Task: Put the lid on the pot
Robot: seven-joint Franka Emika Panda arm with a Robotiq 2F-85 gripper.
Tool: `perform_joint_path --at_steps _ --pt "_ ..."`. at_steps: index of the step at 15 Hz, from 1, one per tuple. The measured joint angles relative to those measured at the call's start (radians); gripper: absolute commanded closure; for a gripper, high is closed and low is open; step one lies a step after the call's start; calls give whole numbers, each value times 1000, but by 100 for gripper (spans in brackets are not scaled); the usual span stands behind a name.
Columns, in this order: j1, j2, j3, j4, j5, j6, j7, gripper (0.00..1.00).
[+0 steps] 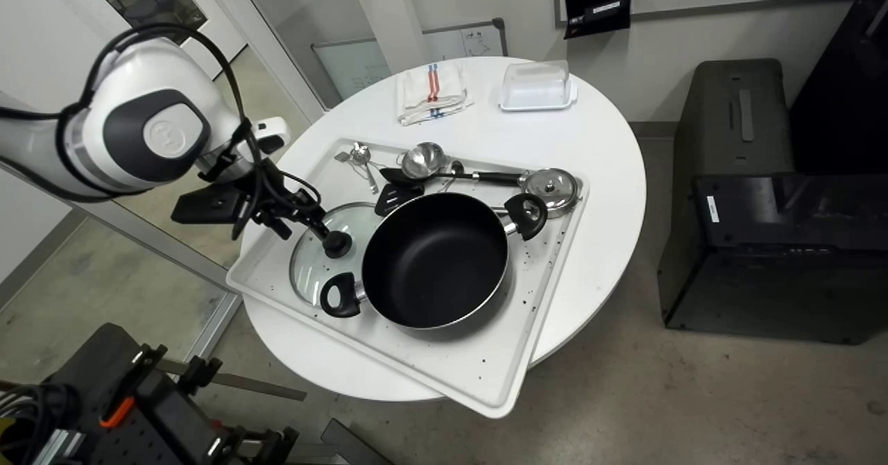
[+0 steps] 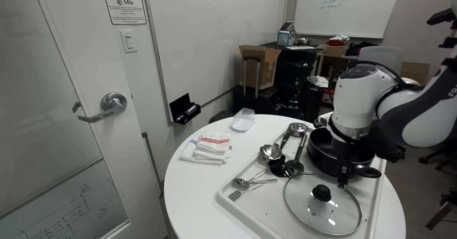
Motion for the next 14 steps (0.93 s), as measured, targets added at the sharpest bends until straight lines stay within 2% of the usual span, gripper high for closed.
perform_joint_path --at_steps 8,14 --pt "34 201 -9 199 9 -2 0 0" --pt "54 288 -8 307 22 -21 0 0"
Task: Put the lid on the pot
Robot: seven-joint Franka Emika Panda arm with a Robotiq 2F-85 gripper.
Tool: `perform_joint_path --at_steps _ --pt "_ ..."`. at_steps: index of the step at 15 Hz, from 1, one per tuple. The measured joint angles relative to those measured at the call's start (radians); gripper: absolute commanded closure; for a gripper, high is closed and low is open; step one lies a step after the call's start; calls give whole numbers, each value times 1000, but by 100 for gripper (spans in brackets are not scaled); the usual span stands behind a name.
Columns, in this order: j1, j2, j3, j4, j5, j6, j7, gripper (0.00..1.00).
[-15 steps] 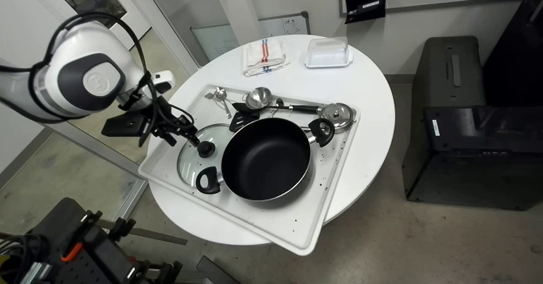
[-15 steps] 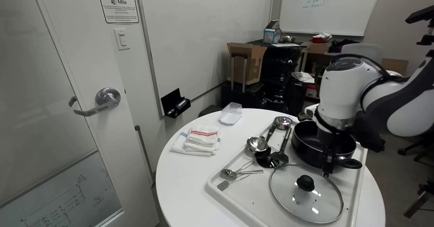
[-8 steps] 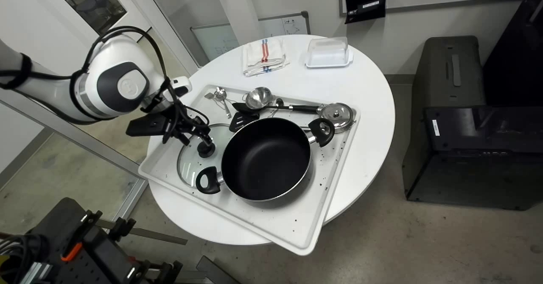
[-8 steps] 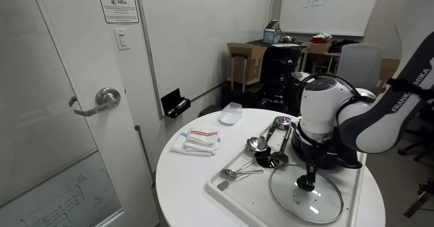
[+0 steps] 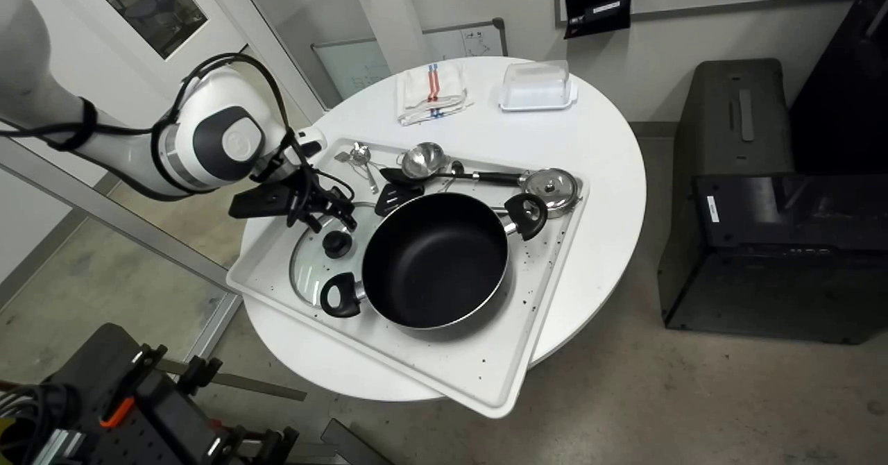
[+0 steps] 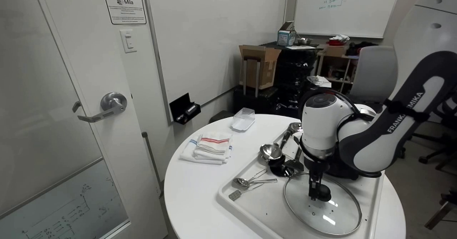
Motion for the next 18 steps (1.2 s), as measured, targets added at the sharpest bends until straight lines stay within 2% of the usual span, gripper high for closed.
perform_joint_path --at_steps 10,11,12,14,18 --pt "-7 14 3 17 32 -73 0 0" --pt "-9 15 3 16 34 -78 0 7" --pt "-11 16 3 16 37 -82 0 28" --pt "-12 20 3 15 40 -84 0 32" --pt "-13 22 7 15 42 -84 -1 62"
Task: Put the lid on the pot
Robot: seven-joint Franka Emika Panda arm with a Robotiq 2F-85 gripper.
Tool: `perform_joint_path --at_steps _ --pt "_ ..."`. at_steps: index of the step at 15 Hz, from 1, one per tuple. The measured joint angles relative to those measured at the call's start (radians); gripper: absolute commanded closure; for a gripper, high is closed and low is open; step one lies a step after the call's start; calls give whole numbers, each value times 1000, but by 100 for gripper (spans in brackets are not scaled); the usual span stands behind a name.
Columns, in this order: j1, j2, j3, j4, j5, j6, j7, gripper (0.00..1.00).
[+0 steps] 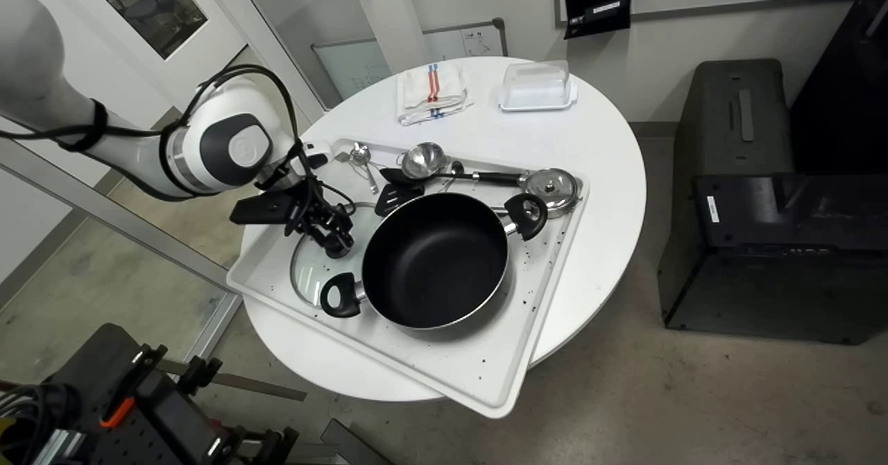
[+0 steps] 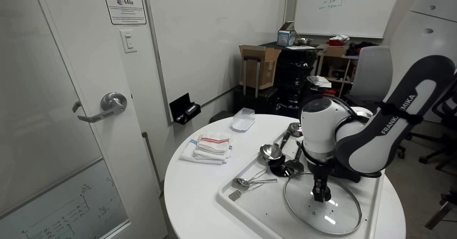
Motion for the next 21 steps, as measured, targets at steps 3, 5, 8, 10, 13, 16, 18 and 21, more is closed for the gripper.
perform_joint_path --at_steps 3,5,8,10,13,16,18,21 --pt "-1 -9 0 0 0 -4 0 73" --pt "-3 -9 1 -1 0 -3 -1 73" --pt "-3 -9 2 -1 1 -3 -1 73" --pt "-4 -13 4 -5 1 -1 -1 73" --pt "-8 -34 14 -32 1 7 -2 73" --pt "-12 -81 30 -88 2 19 -3 73" --pt "-16 -128 43 -132 3 23 -4 73" --pt "-28 -211 64 -200 9 26 -9 73"
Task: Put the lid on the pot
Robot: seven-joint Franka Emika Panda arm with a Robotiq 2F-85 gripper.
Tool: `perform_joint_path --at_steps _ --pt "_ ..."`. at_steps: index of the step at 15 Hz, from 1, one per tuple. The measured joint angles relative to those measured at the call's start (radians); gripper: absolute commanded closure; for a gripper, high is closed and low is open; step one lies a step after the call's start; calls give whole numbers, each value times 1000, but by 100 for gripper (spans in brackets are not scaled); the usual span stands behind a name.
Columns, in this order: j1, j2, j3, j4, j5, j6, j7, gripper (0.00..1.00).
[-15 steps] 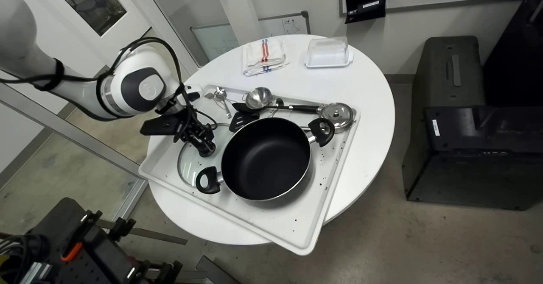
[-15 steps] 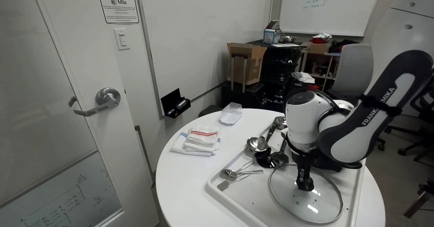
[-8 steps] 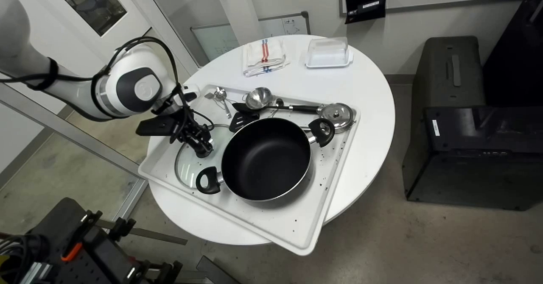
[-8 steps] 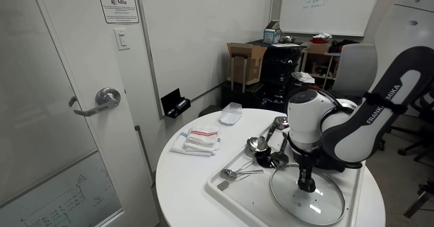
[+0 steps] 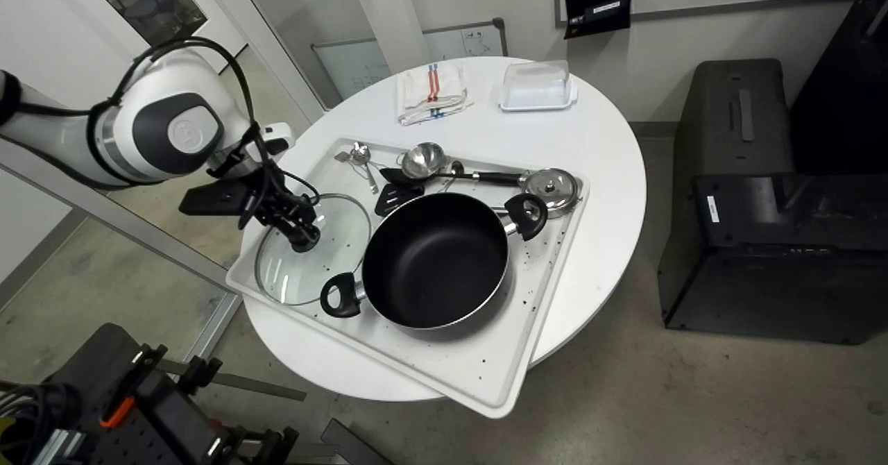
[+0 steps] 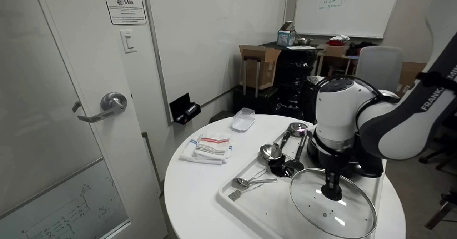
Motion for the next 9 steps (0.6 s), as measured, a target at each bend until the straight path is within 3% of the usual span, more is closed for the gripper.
perform_joint_path --at_steps 9 --pt "-63 -269 30 -162 61 -11 -49 73"
